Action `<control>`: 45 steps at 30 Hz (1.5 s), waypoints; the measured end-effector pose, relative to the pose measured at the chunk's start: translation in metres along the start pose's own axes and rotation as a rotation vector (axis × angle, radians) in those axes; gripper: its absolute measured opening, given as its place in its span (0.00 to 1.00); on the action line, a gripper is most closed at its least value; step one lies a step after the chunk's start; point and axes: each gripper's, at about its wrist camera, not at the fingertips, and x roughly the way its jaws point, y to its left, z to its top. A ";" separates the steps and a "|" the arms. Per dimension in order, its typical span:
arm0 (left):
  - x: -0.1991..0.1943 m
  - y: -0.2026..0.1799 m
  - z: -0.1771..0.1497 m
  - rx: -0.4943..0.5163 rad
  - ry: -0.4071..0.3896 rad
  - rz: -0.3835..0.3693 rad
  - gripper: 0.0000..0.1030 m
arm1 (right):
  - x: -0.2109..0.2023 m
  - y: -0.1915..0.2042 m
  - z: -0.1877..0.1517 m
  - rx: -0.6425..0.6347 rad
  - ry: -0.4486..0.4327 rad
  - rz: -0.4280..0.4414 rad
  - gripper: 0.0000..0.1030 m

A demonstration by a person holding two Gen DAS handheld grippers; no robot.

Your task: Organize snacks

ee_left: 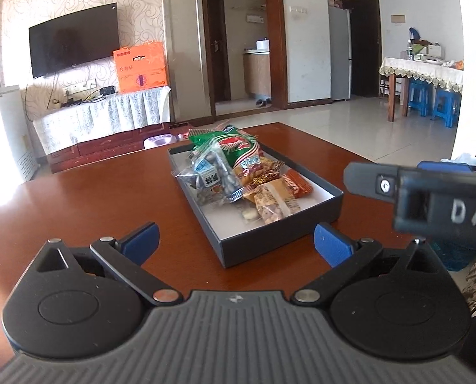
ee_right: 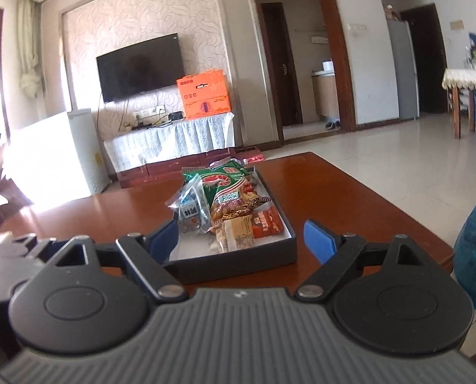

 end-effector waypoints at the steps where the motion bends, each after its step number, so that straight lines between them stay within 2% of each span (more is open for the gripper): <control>1: 0.001 0.000 0.001 0.002 0.003 -0.002 1.00 | 0.000 -0.002 0.000 0.007 -0.001 -0.002 0.84; 25: 0.011 0.004 -0.001 0.001 0.031 0.019 1.00 | 0.005 0.001 -0.004 -0.017 0.028 0.008 0.84; 45: 0.015 0.003 -0.002 0.007 0.042 0.008 1.00 | 0.005 0.002 -0.004 -0.022 0.037 0.013 0.85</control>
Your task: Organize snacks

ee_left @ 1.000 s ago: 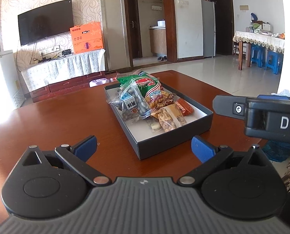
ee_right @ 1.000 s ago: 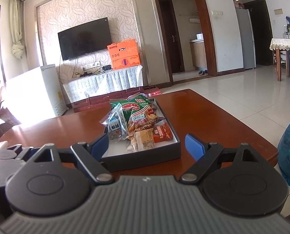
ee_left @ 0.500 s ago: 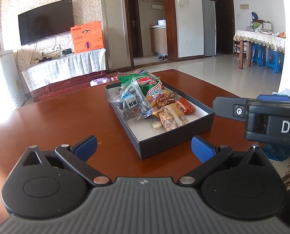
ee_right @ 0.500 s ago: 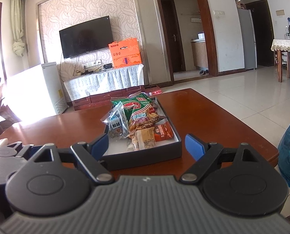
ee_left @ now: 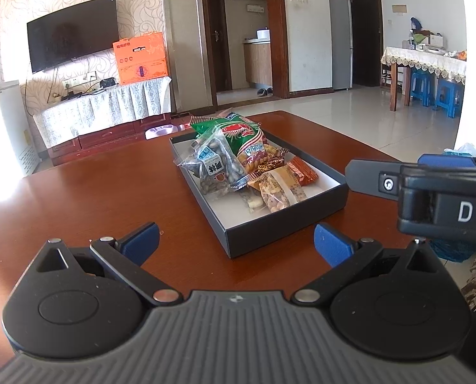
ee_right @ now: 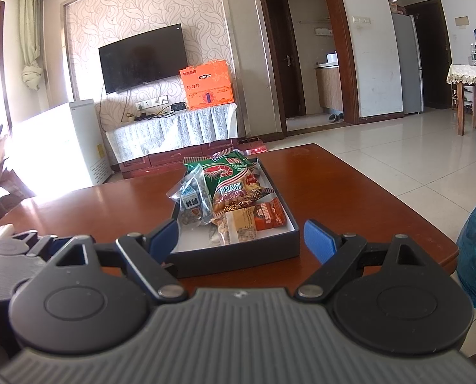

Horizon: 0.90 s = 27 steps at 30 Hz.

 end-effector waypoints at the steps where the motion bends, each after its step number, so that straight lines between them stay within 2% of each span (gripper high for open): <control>1: 0.000 -0.001 0.000 0.002 -0.001 0.000 1.00 | 0.000 0.000 0.000 -0.001 0.000 0.000 0.85; 27: 0.003 -0.002 -0.001 -0.009 0.007 -0.004 1.00 | 0.003 0.000 0.000 -0.007 0.010 0.007 0.85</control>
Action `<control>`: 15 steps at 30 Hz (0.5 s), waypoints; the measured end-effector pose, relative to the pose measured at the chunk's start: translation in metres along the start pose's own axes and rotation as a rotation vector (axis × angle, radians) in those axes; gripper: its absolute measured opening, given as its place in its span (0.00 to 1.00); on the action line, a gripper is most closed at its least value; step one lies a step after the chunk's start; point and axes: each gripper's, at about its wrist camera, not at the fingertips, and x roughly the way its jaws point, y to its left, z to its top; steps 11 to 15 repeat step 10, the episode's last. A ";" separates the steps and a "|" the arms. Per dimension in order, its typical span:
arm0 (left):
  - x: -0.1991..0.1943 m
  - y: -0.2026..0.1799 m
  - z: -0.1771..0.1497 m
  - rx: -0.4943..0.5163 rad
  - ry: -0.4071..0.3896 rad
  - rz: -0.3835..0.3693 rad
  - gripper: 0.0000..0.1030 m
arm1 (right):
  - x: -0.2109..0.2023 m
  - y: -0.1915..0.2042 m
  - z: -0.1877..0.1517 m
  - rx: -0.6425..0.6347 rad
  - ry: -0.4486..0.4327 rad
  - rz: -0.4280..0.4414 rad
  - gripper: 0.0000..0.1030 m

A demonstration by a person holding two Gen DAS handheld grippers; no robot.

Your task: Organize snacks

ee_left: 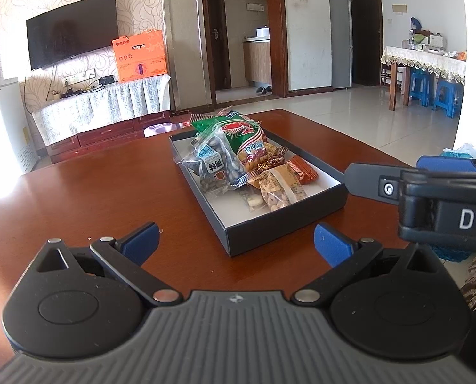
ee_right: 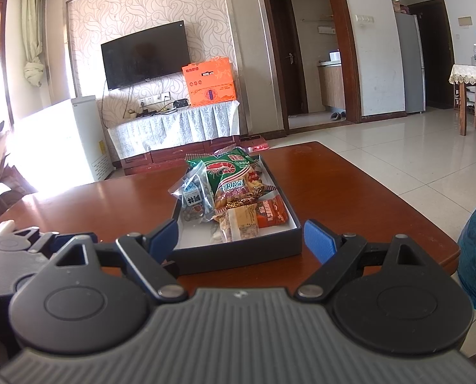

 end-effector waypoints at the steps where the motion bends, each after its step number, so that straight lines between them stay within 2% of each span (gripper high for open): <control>1: -0.001 0.001 0.000 -0.005 -0.008 0.007 1.00 | 0.000 0.000 0.000 0.000 0.000 0.000 0.85; 7: 0.003 0.008 0.000 -0.048 0.004 0.017 1.00 | 0.000 0.000 0.000 -0.001 0.003 0.000 0.85; 15: 0.002 0.007 0.001 -0.053 0.001 0.028 1.00 | 0.000 0.000 0.000 0.000 0.002 0.000 0.85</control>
